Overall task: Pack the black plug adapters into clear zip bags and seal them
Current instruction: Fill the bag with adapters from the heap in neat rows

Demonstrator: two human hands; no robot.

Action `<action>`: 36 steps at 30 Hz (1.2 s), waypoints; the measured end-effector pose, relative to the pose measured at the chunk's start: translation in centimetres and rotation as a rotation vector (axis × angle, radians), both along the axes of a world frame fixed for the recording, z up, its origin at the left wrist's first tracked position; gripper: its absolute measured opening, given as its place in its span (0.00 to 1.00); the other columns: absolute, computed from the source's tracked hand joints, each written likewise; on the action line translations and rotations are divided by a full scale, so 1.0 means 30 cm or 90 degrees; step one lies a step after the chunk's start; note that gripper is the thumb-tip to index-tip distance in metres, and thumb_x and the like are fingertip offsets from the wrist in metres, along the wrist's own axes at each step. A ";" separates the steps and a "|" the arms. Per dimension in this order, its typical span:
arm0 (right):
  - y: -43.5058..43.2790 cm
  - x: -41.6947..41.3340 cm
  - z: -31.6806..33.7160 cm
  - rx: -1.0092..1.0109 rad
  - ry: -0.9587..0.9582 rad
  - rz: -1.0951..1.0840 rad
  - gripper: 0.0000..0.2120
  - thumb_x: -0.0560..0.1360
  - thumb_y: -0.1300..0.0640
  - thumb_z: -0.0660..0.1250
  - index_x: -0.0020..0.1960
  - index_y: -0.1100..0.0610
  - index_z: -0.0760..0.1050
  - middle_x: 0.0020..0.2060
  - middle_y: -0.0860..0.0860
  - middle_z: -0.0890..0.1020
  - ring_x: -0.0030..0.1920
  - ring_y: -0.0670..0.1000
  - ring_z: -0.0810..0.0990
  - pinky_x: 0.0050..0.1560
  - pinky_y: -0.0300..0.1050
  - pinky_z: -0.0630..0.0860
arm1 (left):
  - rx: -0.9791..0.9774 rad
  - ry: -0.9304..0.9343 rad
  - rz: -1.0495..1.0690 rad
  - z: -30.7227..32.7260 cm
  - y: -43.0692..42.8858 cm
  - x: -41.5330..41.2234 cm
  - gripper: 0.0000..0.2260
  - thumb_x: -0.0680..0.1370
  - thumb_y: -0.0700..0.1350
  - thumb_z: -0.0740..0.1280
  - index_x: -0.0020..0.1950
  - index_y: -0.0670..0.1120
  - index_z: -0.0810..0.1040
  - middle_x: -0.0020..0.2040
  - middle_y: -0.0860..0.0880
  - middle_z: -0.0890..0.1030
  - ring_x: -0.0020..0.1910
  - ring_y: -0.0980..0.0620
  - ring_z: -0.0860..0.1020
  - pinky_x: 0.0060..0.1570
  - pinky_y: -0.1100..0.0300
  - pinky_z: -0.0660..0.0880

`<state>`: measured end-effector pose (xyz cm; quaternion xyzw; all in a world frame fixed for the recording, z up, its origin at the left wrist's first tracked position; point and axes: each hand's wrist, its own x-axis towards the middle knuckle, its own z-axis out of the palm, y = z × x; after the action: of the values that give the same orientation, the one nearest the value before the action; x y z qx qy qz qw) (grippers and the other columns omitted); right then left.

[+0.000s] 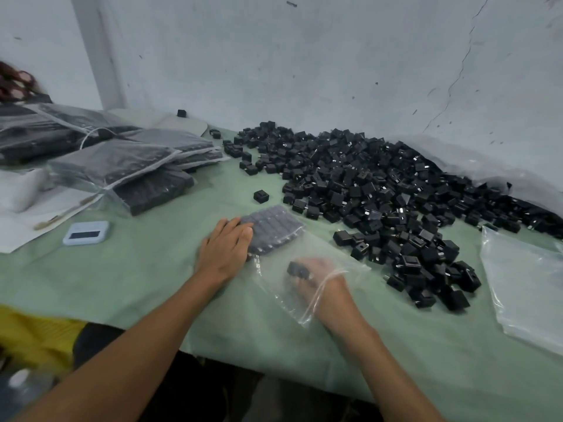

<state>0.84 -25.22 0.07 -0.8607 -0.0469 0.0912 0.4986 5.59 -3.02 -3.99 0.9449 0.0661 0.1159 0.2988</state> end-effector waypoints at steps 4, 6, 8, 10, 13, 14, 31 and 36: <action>0.006 0.078 -0.032 -0.379 -0.240 0.129 0.11 0.79 0.55 0.63 0.60 0.48 0.76 0.53 0.49 0.75 0.53 0.49 0.76 0.59 0.43 0.75 | -0.035 -0.008 0.001 0.005 0.001 0.000 0.27 0.78 0.61 0.42 0.73 0.62 0.68 0.78 0.59 0.61 0.79 0.57 0.52 0.75 0.45 0.52; 0.011 0.096 -0.040 -0.394 -0.250 0.135 0.11 0.79 0.56 0.64 0.62 0.51 0.74 0.54 0.50 0.76 0.56 0.52 0.76 0.60 0.44 0.73 | -0.047 -0.008 0.003 0.005 0.002 0.000 0.27 0.78 0.61 0.42 0.73 0.63 0.68 0.78 0.60 0.61 0.78 0.58 0.52 0.75 0.45 0.52; 0.045 0.099 -0.042 -0.250 -0.185 0.113 0.07 0.80 0.56 0.63 0.57 0.49 0.76 0.53 0.49 0.79 0.55 0.52 0.79 0.57 0.45 0.75 | -0.051 -0.006 0.003 0.001 0.003 -0.001 0.27 0.78 0.60 0.42 0.73 0.63 0.68 0.78 0.60 0.61 0.78 0.58 0.52 0.75 0.46 0.52; 0.092 0.085 -0.036 -0.048 -0.154 0.109 0.06 0.78 0.50 0.67 0.54 0.43 0.76 0.51 0.42 0.81 0.52 0.45 0.81 0.55 0.42 0.78 | -0.056 -0.005 0.003 0.001 0.006 0.005 0.28 0.77 0.60 0.42 0.72 0.63 0.69 0.78 0.60 0.61 0.78 0.58 0.52 0.75 0.46 0.53; 0.120 0.088 -0.072 -0.111 -0.247 0.182 0.09 0.76 0.46 0.69 0.55 0.47 0.80 0.50 0.44 0.82 0.51 0.43 0.80 0.56 0.41 0.77 | -0.068 -0.008 0.004 0.000 0.009 0.012 0.28 0.77 0.60 0.42 0.71 0.63 0.70 0.78 0.60 0.62 0.78 0.58 0.53 0.74 0.46 0.53; 0.125 0.100 -0.084 -0.235 -0.322 0.185 0.10 0.77 0.46 0.67 0.55 0.49 0.80 0.51 0.48 0.81 0.53 0.47 0.78 0.57 0.43 0.75 | -0.067 -0.009 0.002 0.000 0.009 0.011 0.28 0.77 0.59 0.41 0.71 0.63 0.70 0.78 0.60 0.62 0.78 0.58 0.53 0.74 0.46 0.53; 0.135 0.027 -0.061 0.007 -0.227 0.187 0.09 0.74 0.52 0.72 0.47 0.38 0.76 0.43 0.36 0.83 0.46 0.33 0.80 0.48 0.27 0.74 | -0.059 -0.007 -0.025 0.012 0.021 0.005 0.25 0.78 0.56 0.47 0.73 0.59 0.71 0.78 0.57 0.63 0.78 0.56 0.54 0.75 0.52 0.50; 0.135 0.055 -0.062 -0.157 -0.310 0.202 0.07 0.77 0.54 0.68 0.55 0.53 0.79 0.52 0.50 0.80 0.53 0.50 0.77 0.58 0.47 0.73 | 0.118 -0.027 -0.112 0.006 0.101 0.013 0.20 0.84 0.57 0.52 0.76 0.58 0.67 0.78 0.53 0.64 0.76 0.50 0.58 0.76 0.53 0.53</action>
<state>2.49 -21.18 -1.79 -0.8934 -0.2868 -0.0359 0.3439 5.97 0.02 -3.81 0.9681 -0.0341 0.1146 0.2202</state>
